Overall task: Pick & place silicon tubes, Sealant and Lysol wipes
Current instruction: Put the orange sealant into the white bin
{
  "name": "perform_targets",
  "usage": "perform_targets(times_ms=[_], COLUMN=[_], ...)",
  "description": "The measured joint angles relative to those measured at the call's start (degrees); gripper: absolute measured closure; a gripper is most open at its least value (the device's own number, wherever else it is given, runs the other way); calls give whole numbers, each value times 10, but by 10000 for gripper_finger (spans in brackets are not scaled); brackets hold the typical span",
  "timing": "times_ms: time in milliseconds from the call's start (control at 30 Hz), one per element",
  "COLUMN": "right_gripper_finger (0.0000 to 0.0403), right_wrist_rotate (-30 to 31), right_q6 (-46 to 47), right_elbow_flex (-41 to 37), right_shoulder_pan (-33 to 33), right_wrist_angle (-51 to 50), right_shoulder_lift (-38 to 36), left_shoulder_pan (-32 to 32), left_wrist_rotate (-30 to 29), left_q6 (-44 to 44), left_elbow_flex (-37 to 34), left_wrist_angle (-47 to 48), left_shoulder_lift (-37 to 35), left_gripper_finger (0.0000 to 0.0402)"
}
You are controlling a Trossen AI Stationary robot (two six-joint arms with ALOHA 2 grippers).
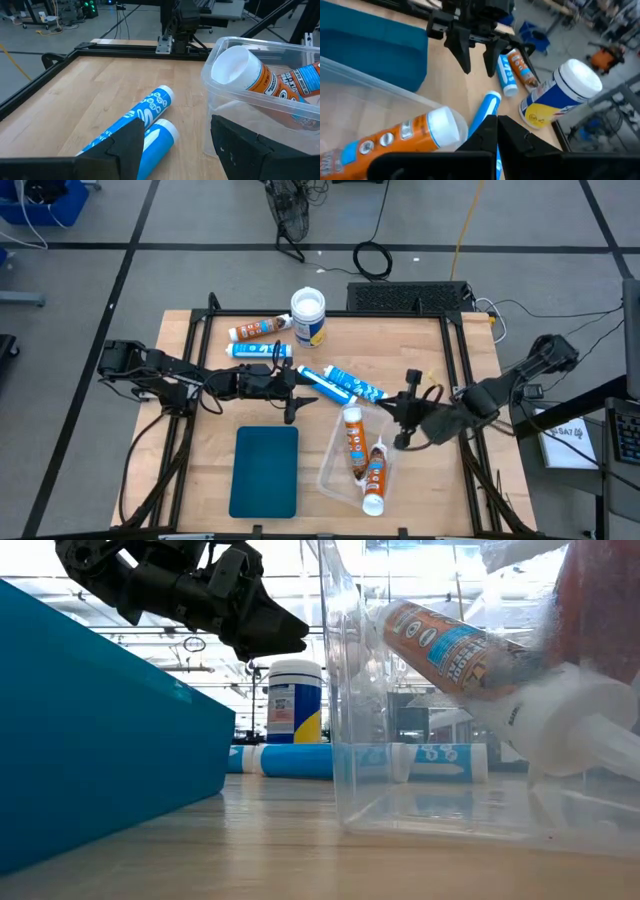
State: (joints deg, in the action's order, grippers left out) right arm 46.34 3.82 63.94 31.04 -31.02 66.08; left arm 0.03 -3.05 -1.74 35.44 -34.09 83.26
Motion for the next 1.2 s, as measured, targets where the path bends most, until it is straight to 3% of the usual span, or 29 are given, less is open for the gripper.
perform_targets(times_ms=[167,367,533,733,900,967,1033,1100,1200], right_gripper_finger=[403,403,403,396,337,300,262,227,182], right_wrist_rotate=[-3,-142,-189,-232,-238,-227,-225,-224,-225], right_q6=[-87,-142,-195,-232,-270,-264,-257,-254,-226], right_elbow_flex=[-151,-327,-421,-476,-502,-508,-517,-530,-550], right_shoulder_pan=[-29,-89,-101,-101,-101,-100,-101,-101,-103], right_wrist_angle=[183,467,673,775,801,800,798,796,798], right_shoulder_lift=[-100,-176,-178,-173,-173,-173,-173,-173,-173], left_shoulder_pan=[0,0,-2,-2,-1,0,7,17,44], left_wrist_rotate=[0,0,2,2,0,0,-2,-33,-129], left_q6=[0,-3,-56,-63,-64,-57,-43,-20,-4], left_elbow_flex=[0,0,0,0,1,15,56,128,253], left_wrist_angle=[0,-7,-33,-23,14,67,179,337,603], left_shoulder_lift=[0,0,0,0,0,-9,-30,-40,-36], left_gripper_finger=[172,172,172,172,172,172,172,172,172])
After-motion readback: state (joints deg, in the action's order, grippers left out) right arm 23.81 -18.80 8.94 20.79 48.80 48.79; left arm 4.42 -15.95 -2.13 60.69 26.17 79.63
